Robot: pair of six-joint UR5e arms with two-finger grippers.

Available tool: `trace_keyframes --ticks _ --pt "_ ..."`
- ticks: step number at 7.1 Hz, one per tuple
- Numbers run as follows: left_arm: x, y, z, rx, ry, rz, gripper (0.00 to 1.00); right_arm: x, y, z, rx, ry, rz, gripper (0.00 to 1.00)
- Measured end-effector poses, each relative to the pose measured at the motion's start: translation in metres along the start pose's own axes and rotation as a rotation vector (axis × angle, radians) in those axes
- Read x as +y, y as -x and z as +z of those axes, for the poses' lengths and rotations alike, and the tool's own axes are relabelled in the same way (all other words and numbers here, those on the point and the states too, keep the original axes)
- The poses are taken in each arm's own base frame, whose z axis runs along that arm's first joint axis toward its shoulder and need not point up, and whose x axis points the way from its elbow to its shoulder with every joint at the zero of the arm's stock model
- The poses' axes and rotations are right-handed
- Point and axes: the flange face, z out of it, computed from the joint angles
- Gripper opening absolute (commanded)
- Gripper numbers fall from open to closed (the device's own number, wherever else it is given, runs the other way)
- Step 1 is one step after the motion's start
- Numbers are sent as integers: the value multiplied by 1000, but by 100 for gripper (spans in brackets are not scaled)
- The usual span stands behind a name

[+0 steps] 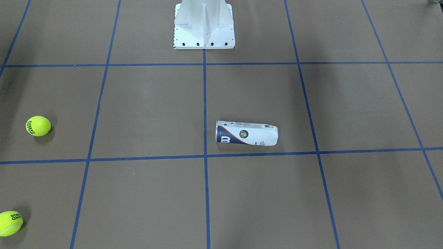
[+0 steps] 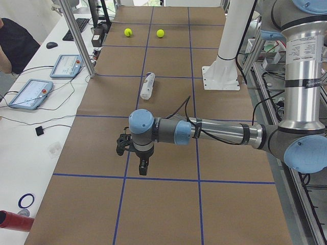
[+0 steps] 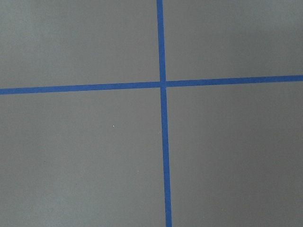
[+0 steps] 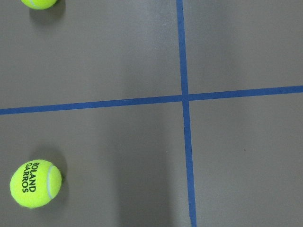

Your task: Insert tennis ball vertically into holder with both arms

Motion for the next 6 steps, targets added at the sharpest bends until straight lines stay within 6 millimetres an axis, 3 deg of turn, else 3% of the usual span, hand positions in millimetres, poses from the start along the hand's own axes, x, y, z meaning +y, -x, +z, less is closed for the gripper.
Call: trace_keyframes --ticks 4,6 --pt "1 0 0 1 -1 0 100 4 -2 -2 3 -3 1 100" --pt "-13 -27 -28 14 -64 57 100 3 0 -3 5 -6 -2 100"
